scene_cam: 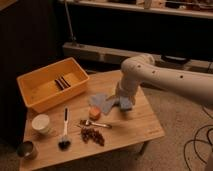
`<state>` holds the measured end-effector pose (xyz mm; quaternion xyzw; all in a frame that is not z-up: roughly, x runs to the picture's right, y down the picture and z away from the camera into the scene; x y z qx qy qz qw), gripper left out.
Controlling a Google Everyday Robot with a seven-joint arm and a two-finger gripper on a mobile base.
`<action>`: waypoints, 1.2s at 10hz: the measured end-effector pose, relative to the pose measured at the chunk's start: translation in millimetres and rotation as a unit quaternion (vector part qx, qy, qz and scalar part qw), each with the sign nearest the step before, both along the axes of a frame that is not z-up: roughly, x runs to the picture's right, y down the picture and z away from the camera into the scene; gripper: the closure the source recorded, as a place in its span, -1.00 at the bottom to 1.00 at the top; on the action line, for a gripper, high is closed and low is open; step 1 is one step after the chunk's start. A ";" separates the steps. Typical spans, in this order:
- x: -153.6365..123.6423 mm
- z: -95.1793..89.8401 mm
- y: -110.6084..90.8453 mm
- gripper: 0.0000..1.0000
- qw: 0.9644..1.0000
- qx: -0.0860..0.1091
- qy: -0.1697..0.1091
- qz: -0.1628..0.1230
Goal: Place apple in paper cup
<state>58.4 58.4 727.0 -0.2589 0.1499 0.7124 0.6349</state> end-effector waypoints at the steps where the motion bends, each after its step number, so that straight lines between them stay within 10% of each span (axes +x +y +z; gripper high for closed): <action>1: -24.2 -5.6 0.9 -0.60 1.000 0.005 -0.005 -0.025; 12: -101.5 74.6 50.0 -0.60 0.986 -0.037 -0.055 -0.150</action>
